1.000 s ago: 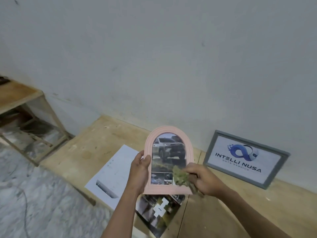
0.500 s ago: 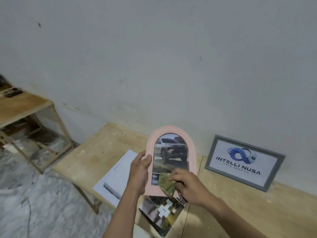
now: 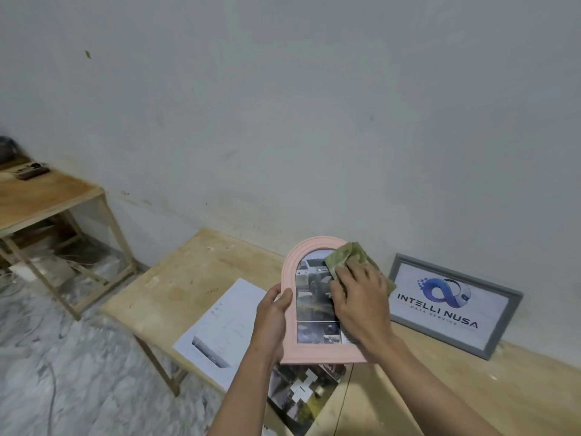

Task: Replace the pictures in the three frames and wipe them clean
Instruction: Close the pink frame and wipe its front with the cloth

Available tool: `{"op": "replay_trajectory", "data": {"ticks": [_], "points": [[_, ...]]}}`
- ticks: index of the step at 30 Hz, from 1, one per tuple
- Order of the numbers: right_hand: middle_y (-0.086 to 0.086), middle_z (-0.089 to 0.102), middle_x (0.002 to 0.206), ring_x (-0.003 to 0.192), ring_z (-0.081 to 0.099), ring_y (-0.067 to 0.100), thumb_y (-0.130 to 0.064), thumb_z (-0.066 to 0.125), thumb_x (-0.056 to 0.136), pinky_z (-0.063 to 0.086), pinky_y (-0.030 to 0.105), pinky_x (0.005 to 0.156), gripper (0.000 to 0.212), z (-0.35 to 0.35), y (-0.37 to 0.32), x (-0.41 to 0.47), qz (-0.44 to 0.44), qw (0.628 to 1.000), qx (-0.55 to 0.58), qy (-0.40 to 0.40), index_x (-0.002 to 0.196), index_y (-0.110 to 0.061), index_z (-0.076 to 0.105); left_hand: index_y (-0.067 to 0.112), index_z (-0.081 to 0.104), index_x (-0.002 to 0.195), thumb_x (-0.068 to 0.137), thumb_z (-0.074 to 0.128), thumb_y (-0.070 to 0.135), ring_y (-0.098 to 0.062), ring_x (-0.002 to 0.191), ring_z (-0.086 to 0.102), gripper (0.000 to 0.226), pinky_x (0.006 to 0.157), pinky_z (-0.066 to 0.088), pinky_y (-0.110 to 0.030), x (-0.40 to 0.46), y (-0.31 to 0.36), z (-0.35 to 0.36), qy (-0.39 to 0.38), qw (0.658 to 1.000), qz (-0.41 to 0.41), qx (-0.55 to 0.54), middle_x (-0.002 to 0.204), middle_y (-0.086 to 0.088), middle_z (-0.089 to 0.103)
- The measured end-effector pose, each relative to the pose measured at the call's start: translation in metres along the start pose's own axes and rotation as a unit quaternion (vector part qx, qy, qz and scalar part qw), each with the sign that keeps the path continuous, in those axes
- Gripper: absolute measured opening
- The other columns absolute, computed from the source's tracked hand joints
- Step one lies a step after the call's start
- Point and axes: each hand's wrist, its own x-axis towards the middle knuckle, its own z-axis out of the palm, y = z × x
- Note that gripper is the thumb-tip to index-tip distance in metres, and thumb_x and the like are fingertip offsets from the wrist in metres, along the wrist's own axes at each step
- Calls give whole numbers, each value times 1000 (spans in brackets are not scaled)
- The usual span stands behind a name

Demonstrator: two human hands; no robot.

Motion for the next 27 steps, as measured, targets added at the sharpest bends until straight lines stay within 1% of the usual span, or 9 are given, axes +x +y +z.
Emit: {"op": "replay_trajectory", "data": {"ticks": [2, 5, 8, 11, 16, 21, 22, 25, 27], "points": [[-1, 42, 146, 132, 37, 22, -38, 55, 91, 33, 43, 109, 50, 8, 2, -1, 5, 999, 24, -46, 139, -27, 44, 31, 68, 119, 91, 59, 38, -32, 112, 66, 30, 101, 49, -59, 4, -2, -1, 4, 1000, -5, 9, 117, -5, 73], [5, 18, 156, 138, 26, 26, -39, 67, 83, 30, 46, 112, 83, 10, 8, 5, 51, 998, 26, -36, 149, -25, 20, 30, 65, 123, 93, 59, 36, -28, 115, 65, 32, 103, 49, -56, 4, -5, -4, 2, 1000, -6, 2, 124, -4, 71], [4, 23, 158, 139, 27, 27, -51, 53, 89, 24, 43, 108, 75, 16, 10, 14, 29, 996, -80, -34, 150, -19, 24, 33, 67, 113, 97, 59, 30, -22, 112, 66, 18, 100, 51, -48, 3, -2, -2, -2, 1000, 1, -12, 119, 0, 72], [0, 36, 154, 140, 33, 27, -29, 63, 82, 19, 41, 112, 69, 27, 4, 22, -64, 997, -38, -34, 146, -23, 38, 31, 67, 109, 101, 56, 21, -9, 102, 66, 17, 83, 52, -28, 1, 0, 7, -9, 1000, 18, -23, 109, 9, 72], [-7, 49, 144, 138, 35, 15, -3, 62, 77, 20, 43, 118, 63, 30, -15, 17, -165, 969, 151, -102, 137, -23, 53, 11, 70, 120, 100, 55, 16, -29, 102, 70, 25, 96, 52, -44, 12, 9, 3, 15, 997, 19, -70, 111, -11, 76], [-15, 55, 137, 136, 37, 4, 4, 63, 77, 19, 32, 117, 59, 29, -1, -18, -278, 919, 196, -200, 127, -26, 61, 9, 66, 118, 100, 55, 18, -25, 74, 69, 22, 67, 55, -34, 25, 14, -16, 22, 997, 11, -79, 87, -10, 74], [-14, 57, 135, 135, 38, 3, 2, 64, 78, 19, 30, 117, 57, 26, 2, -20, -278, 915, 196, -218, 127, -26, 61, 10, 67, 118, 99, 57, 20, -27, 79, 71, 24, 70, 57, -37, 24, 10, -16, 25, 997, 3, -75, 91, -11, 75], [-20, 61, 128, 127, 44, -3, -14, 63, 88, 20, 18, 110, 43, 10, 9, -18, -281, 906, 164, -272, 127, -33, 60, 17, 63, 129, 87, 66, 35, -36, 110, 68, 46, 100, 50, -57, 23, -9, -23, 55, 995, -13, -79, 119, -13, 72], [-22, 63, 123, 117, 51, -7, -15, 62, 91, 31, 11, 103, 40, -4, 16, -16, -248, 885, 165, -357, 124, -37, 61, 19, 59, 134, 85, 67, 40, -37, 112, 68, 54, 100, 50, -61, 31, -20, -34, 61, 995, -18, -82, 126, -13, 70]]}}
